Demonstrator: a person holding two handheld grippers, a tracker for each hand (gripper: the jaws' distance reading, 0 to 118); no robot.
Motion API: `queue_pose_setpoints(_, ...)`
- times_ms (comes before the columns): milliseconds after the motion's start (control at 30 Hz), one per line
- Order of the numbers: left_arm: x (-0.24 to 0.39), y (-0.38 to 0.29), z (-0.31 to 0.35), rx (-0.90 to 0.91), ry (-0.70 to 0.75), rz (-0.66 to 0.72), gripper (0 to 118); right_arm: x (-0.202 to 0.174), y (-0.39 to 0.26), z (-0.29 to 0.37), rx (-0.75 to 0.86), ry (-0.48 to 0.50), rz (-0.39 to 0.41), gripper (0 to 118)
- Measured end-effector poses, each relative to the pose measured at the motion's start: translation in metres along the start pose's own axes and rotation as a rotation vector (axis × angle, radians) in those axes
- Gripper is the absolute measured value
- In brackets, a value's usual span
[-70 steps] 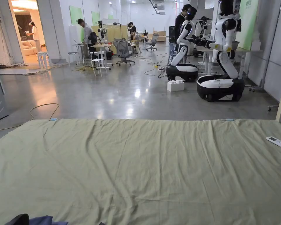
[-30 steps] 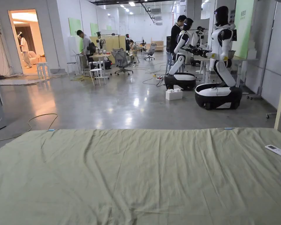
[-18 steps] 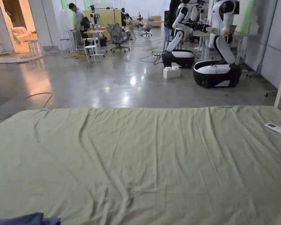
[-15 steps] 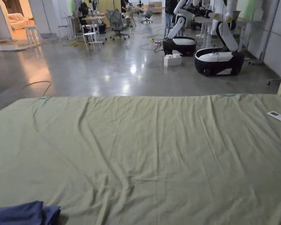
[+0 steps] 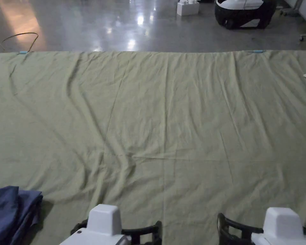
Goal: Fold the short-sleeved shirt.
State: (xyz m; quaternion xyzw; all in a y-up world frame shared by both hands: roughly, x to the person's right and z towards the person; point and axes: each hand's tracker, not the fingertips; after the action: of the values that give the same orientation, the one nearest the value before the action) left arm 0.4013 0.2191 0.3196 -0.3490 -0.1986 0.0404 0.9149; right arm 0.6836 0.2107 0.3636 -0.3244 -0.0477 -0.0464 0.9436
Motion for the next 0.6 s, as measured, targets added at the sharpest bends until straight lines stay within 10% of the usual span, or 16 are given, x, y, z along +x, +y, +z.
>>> queue_pose_setpoints(600,0.002,0.040,-0.210,-0.125,0.246,0.004,118,0.015,0.033,-0.181,-0.258,-0.138,0.061,118)
